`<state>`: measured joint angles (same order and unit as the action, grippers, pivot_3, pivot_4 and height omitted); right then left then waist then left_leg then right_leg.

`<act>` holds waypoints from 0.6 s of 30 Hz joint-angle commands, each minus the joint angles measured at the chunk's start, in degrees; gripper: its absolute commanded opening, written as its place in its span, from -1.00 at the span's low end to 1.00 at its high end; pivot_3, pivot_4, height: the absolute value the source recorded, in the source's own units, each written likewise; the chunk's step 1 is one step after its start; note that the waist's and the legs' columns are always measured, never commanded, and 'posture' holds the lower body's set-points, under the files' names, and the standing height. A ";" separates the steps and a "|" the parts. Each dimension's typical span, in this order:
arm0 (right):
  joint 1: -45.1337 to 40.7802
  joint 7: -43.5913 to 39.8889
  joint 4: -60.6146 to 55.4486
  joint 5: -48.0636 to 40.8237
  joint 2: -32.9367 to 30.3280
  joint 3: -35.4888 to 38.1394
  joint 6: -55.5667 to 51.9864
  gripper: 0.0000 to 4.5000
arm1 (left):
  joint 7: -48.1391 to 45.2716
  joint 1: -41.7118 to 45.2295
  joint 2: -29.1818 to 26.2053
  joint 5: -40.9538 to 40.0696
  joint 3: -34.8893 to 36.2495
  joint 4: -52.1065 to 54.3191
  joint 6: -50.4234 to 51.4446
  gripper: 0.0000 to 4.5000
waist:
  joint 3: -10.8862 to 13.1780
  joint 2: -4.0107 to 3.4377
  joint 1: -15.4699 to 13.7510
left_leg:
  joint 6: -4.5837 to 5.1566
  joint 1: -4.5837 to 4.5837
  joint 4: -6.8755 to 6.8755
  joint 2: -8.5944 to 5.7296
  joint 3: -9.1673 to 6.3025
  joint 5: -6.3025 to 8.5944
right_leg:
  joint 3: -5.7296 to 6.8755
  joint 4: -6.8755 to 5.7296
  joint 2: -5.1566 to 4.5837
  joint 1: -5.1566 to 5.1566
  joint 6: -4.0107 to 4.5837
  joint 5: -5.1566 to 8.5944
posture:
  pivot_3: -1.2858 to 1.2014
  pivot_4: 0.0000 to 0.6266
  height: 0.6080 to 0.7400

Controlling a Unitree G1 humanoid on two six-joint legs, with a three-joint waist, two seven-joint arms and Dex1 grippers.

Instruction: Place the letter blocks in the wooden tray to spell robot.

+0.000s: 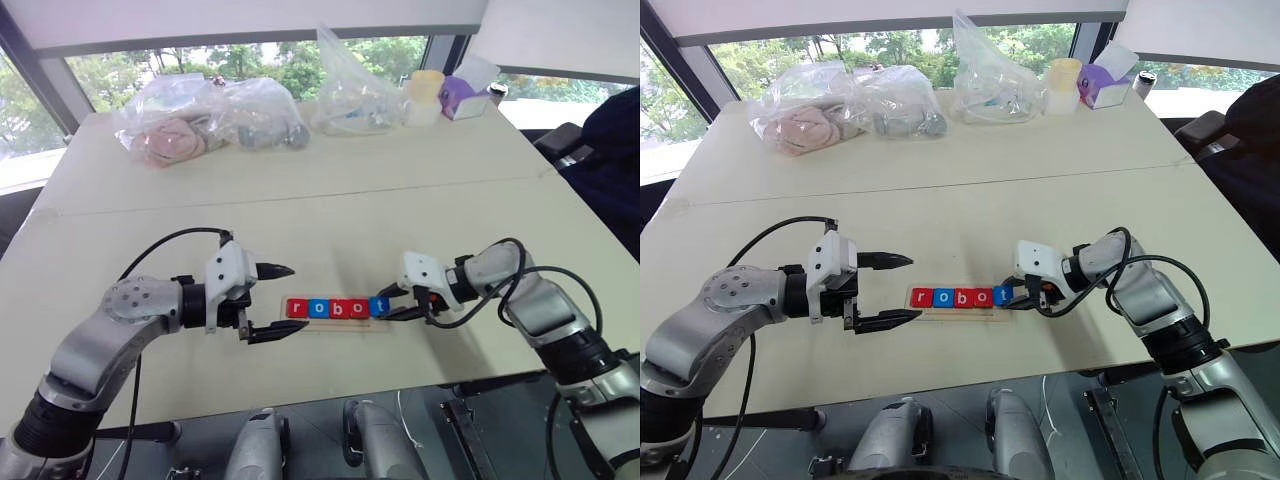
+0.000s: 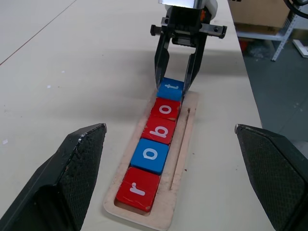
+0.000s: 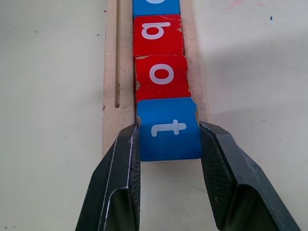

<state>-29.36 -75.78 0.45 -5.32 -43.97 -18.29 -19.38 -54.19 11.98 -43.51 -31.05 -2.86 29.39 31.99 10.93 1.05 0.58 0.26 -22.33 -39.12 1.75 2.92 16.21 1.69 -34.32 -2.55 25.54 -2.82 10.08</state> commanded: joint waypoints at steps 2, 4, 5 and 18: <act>-1.15 -0.27 -1.25 -0.02 0.41 -0.36 -0.19 -0.49 | 0.49 0.07 0.27 -0.98 1.47 1.75 -0.40 1.00 | 0.00 0.00 0.01 | 0.00 0.00 0.00 0.00 0.00 0.00 | 0.00 0.00 0.00 0.00 0.00 0.00 | 0.03 -0.52 1.00; -1.17 -0.25 -1.51 -0.08 0.57 -0.59 -0.44 -0.49 | 0.63 -0.01 0.28 -1.05 1.50 1.84 -0.34 1.00 | 0.00 0.00 0.01 | 0.00 0.00 0.00 0.00 0.00 0.00 | 0.00 0.00 0.00 0.00 0.00 0.00 | 0.03 -0.52 1.00; -1.19 -0.23 -1.59 -0.08 0.63 -0.67 -0.54 -0.49 | 0.65 -0.08 0.26 -1.06 1.53 1.87 -0.35 1.00 | 0.00 0.00 0.01 | 0.00 0.00 0.00 0.00 0.00 0.00 | 0.01 0.00 0.00 0.00 0.00 0.00 | 0.03 -0.52 1.00; -2.35 -0.25 -1.37 -0.56 1.50 -0.65 -1.77 -0.49 | 1.08 -0.09 0.32 -1.12 1.46 1.89 -0.36 1.00 | 0.00 0.00 0.02 | 0.00 0.00 0.00 0.01 -0.01 0.00 | 0.01 0.00 0.01 0.00 0.00 0.00 | 0.03 -0.52 1.00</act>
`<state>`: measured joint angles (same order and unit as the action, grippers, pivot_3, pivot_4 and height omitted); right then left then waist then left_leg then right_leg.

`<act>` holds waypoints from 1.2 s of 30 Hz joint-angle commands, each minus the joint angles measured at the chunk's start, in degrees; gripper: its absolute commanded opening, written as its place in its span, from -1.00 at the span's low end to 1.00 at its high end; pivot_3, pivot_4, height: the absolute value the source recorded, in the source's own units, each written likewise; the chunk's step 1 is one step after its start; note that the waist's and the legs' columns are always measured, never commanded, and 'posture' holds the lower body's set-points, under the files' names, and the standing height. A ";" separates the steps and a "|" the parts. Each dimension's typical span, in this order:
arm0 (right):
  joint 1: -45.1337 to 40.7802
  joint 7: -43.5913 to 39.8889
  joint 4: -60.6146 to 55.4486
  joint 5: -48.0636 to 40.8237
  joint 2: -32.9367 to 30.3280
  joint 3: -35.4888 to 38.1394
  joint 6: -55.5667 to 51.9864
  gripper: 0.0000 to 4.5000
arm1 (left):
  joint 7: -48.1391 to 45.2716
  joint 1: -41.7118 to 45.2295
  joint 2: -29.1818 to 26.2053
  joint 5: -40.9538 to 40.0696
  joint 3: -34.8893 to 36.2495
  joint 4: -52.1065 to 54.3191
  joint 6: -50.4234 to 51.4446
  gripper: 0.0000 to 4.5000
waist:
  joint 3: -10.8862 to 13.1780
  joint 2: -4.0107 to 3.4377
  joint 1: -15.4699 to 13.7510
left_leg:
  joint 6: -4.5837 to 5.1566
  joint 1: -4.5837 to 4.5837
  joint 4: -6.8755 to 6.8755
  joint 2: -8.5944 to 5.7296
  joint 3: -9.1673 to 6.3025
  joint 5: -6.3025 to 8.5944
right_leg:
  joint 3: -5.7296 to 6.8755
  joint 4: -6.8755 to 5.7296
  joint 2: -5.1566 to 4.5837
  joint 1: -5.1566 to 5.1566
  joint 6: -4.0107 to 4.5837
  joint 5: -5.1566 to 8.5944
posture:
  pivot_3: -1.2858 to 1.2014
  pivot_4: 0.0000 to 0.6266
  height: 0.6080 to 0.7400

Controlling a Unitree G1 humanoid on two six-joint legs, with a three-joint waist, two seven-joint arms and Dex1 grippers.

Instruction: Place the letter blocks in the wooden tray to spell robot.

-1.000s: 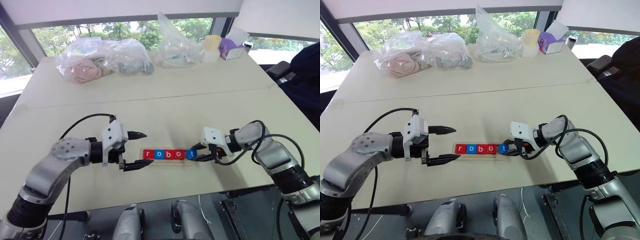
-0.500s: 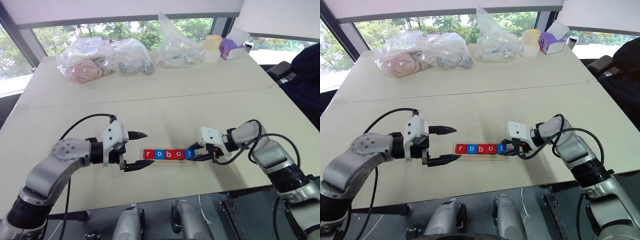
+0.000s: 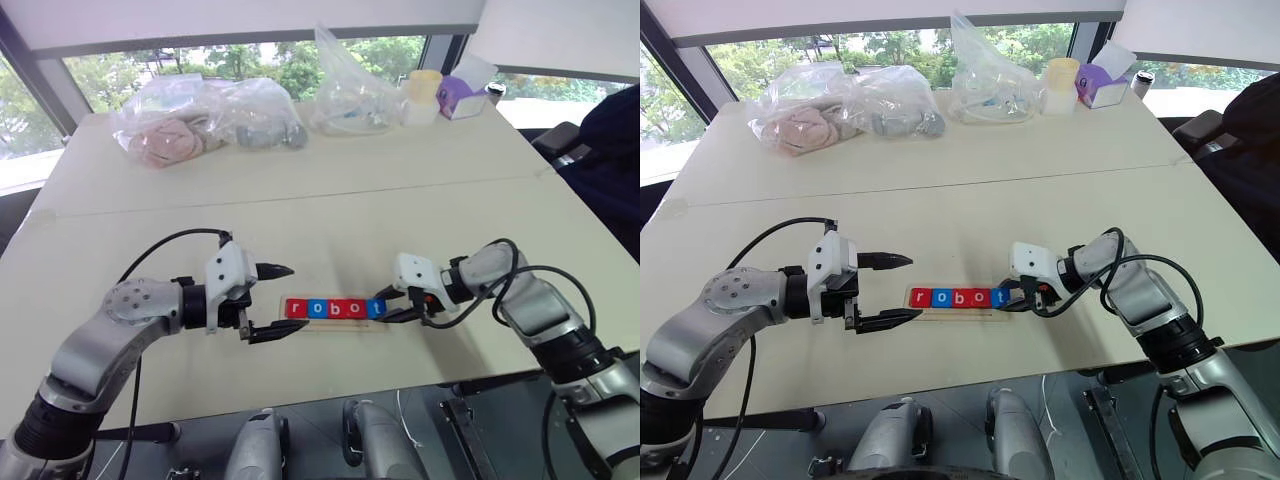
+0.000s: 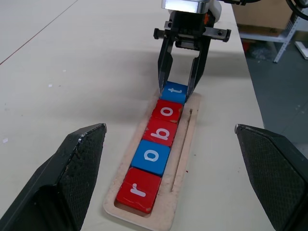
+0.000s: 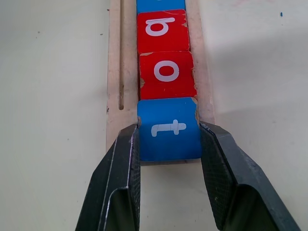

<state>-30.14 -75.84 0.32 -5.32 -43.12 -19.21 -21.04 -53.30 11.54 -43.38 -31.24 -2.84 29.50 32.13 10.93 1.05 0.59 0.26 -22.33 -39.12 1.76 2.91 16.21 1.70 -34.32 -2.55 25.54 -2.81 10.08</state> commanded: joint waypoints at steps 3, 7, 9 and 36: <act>-1.88 -0.19 -0.89 -0.37 1.03 0.14 -0.05 -0.49 | 0.27 0.41 0.22 -0.93 1.45 1.79 -0.44 1.00 | 0.00 0.00 0.01 | 0.00 0.00 0.00 0.00 0.00 0.00 | 0.00 0.00 0.00 0.00 0.00 0.00 | 0.03 -0.52 1.00; -2.28 -0.20 -0.59 -0.16 1.46 -0.05 0.09 -0.49 | 0.48 0.28 0.18 -0.95 1.59 1.98 -0.36 1.00 | 0.00 0.00 0.00 | 0.00 0.00 0.00 0.00 0.00 0.00 | 0.00 0.00 0.00 0.00 0.00 0.00 | 0.03 -0.52 1.00; -2.39 -0.21 -0.44 -0.08 1.54 -0.14 0.21 -0.49 | 0.58 0.24 0.15 -1.03 1.61 2.08 -0.32 1.00 | 0.00 0.00 0.00 | 0.00 0.00 0.00 0.01 -0.01 0.00 | 0.00 0.00 0.00 0.00 0.00 0.00 | 0.03 -0.52 1.00; -3.54 -0.58 0.05 0.59 1.56 -0.33 0.84 0.99 | 0.87 1.12 0.59 -0.79 1.33 1.59 -0.59 1.00 | 0.00 0.00 0.01 | 0.00 0.00 0.00 0.00 -0.01 0.00 | 0.00 0.01 -0.01 0.01 0.00 0.00 | 0.03 -0.52 1.00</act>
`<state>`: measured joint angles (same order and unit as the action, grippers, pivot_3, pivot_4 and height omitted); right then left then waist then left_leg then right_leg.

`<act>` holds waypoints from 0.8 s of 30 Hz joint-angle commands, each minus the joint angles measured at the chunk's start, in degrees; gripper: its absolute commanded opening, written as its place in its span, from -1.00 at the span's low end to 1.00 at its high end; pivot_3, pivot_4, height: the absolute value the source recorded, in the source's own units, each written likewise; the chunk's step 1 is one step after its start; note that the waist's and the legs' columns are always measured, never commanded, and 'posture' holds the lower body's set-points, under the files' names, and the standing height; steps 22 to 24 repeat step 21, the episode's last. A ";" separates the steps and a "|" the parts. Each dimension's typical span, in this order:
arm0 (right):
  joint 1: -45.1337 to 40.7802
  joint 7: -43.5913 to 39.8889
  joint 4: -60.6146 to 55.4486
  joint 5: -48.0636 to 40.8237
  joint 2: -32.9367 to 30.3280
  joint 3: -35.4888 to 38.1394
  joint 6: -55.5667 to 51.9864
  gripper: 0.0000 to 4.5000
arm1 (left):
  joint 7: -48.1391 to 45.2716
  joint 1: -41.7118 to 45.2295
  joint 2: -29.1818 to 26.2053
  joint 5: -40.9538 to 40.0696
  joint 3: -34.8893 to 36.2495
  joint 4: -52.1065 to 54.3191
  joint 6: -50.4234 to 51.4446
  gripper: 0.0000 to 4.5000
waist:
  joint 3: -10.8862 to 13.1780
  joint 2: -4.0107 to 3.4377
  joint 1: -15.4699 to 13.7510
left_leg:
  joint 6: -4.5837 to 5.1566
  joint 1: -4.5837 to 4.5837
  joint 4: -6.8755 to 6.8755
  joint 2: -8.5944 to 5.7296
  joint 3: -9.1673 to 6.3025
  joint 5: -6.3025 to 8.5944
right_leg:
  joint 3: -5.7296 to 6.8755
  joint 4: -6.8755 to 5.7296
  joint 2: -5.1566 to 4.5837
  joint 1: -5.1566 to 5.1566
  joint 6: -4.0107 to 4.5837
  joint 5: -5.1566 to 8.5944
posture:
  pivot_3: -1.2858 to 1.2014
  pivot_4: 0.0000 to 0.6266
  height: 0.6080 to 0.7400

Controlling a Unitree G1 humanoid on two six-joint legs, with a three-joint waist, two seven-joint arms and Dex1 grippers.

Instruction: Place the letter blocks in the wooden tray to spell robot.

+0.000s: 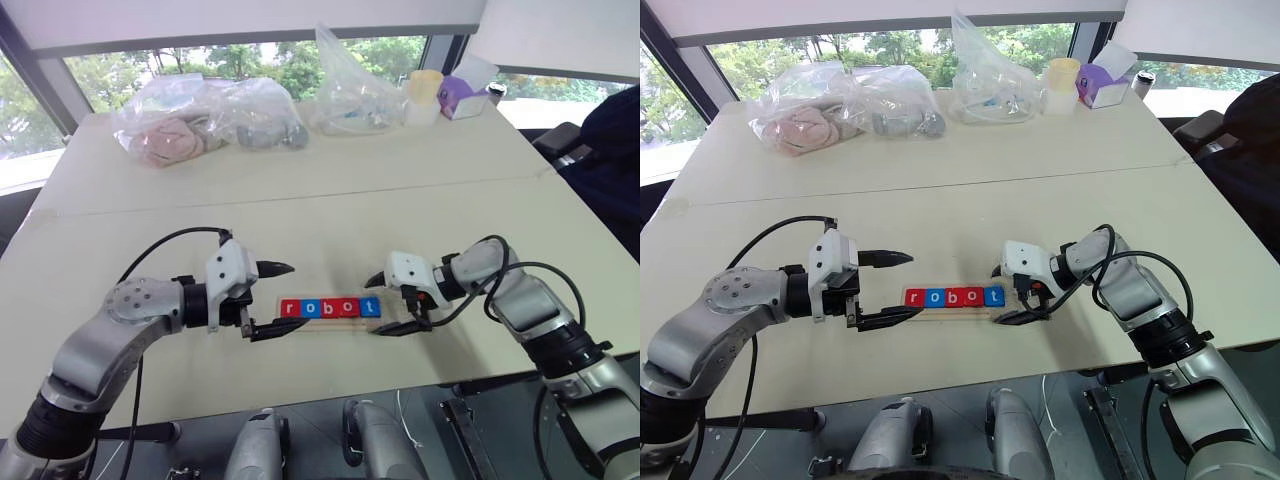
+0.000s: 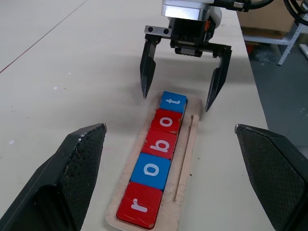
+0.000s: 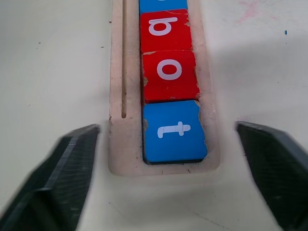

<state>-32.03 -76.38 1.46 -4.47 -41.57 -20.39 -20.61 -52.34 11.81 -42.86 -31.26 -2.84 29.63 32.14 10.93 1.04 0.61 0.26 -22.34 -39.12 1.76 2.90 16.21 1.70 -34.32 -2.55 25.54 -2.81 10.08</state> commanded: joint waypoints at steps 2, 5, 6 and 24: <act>-1.98 0.14 -1.88 -1.23 -0.03 1.85 -0.60 0.99 | -0.11 0.93 0.11 -0.75 1.24 1.41 -0.61 1.00 | 0.00 0.00 0.00 | 0.00 0.00 0.00 0.00 0.00 0.00 | 0.00 0.00 0.00 0.00 0.00 0.00 | 0.03 -0.52 1.00; -2.36 1.13 -2.56 -2.24 -0.27 3.52 -1.70 0.99 | -0.19 1.01 0.20 -0.71 1.22 1.26 -0.67 1.00 | 0.00 0.00 0.00 | 0.00 0.00 0.00 0.00 0.00 0.00 | 0.00 0.00 0.00 0.00 0.00 0.00 | 0.03 -0.52 1.00; -2.35 1.46 -2.68 -2.33 -0.48 3.92 -1.82 0.99 | -0.20 1.06 0.22 -0.68 1.20 1.21 -0.69 1.00 | 0.00 0.00 0.00 | 0.00 0.00 0.00 0.00 -0.01 0.00 | 0.00 0.00 0.00 0.00 0.00 0.00 | 0.03 -0.52 1.00; 18.40 13.38 -28.53 -13.20 -10.04 26.59 -22.46 0.99 | -0.72 -4.57 -5.01 -3.89 10.55 1.40 2.80 1.00 | 0.01 -0.01 -0.07 | -0.01 -0.04 0.07 0.05 -0.05 0.01 | 0.00 0.07 -0.09 0.06 -0.03 0.03 | 0.03 -0.52 1.00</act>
